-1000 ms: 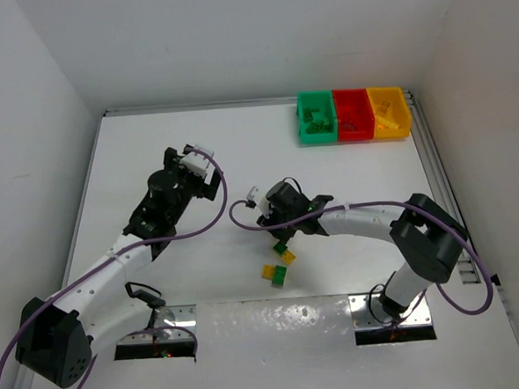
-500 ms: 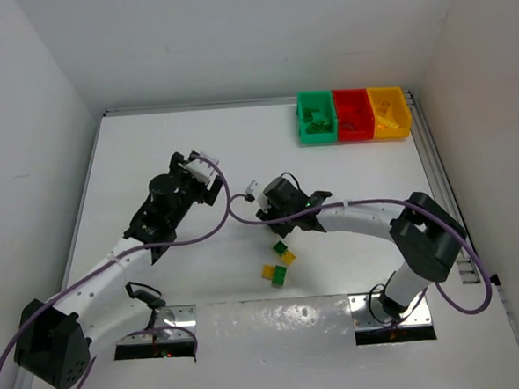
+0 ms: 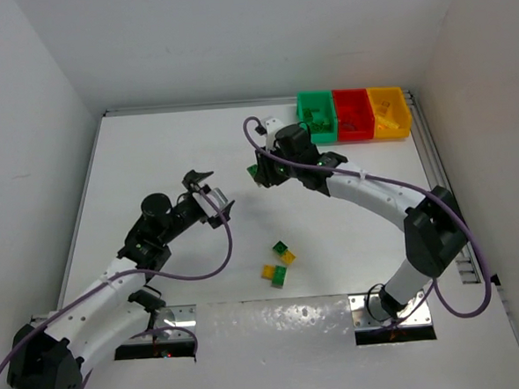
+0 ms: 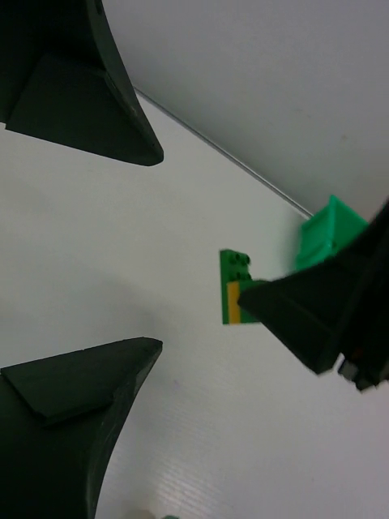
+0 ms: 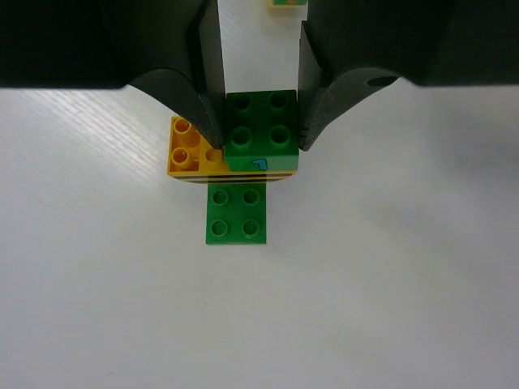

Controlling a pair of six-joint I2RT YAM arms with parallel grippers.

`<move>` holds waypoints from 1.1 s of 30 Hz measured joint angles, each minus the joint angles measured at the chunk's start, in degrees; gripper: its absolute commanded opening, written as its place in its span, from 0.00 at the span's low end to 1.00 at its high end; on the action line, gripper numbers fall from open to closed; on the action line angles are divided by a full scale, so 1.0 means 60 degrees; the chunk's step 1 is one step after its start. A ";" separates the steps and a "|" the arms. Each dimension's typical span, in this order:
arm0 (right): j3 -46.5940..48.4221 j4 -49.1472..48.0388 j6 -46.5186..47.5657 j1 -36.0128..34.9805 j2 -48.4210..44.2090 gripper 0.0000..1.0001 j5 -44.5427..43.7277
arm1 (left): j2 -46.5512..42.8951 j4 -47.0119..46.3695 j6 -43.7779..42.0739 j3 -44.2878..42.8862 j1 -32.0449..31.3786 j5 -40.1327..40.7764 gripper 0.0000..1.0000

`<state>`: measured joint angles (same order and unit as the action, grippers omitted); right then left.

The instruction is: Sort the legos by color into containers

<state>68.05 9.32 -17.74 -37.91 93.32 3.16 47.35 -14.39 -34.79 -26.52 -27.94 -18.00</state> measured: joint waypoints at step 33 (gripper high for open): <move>-0.1198 -0.1490 -0.2484 -0.0270 -0.1279 0.00 0.1020 | 0.2765 -0.1202 -0.0925 -0.0911 -0.0554 -0.2062 0.66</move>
<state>60.86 0.38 -32.64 -39.53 85.65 9.28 63.94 -21.61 -40.34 -31.99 -31.27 -30.37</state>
